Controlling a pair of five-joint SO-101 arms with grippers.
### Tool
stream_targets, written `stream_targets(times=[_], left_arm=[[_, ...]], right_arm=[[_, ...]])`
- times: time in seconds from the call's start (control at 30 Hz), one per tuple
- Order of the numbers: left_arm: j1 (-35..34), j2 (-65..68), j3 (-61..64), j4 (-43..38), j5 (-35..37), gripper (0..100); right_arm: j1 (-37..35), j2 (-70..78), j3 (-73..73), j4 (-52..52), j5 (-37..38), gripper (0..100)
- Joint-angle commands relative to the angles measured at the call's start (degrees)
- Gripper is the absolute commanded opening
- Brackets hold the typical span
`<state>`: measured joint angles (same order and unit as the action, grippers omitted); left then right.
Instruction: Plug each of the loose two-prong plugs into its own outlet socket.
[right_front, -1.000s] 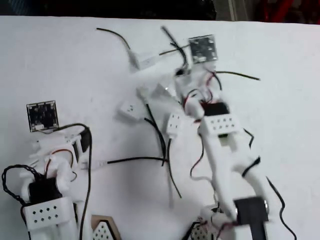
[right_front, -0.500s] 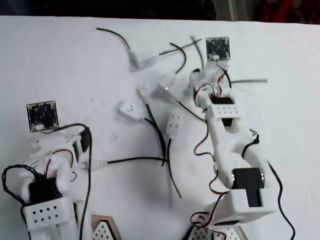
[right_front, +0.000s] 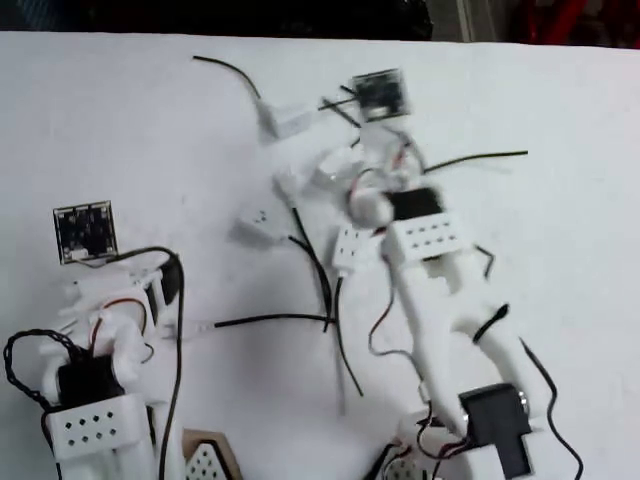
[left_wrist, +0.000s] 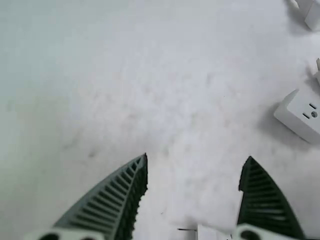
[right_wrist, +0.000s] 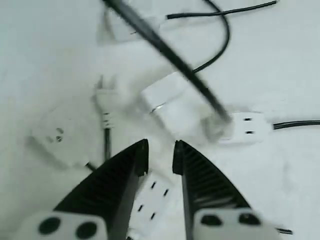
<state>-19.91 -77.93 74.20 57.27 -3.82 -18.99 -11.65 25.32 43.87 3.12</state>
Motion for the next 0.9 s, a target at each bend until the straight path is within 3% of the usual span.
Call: stream_targets(times=[0.0,0.3,0.43,0.87], left_arm=[[-0.4,-0.6,0.0,-1.2,0.1,29],[-0.4,-0.6,0.4,-1.3,0.1,29],[-0.4,-0.6,0.5,-1.3,0.0,29],[-0.4,-0.6,0.5,-1.3,0.0,29]], right_arm=[[-6.0,-2.5,-2.7,2.2,0.4,7.7],[-13.0,9.3,-3.2,-3.5,0.4,15.9],[-12.6,16.9,-5.8,-8.0,0.4,15.9],[-9.5,38.4,-27.5,-7.6,-3.2,15.9]])
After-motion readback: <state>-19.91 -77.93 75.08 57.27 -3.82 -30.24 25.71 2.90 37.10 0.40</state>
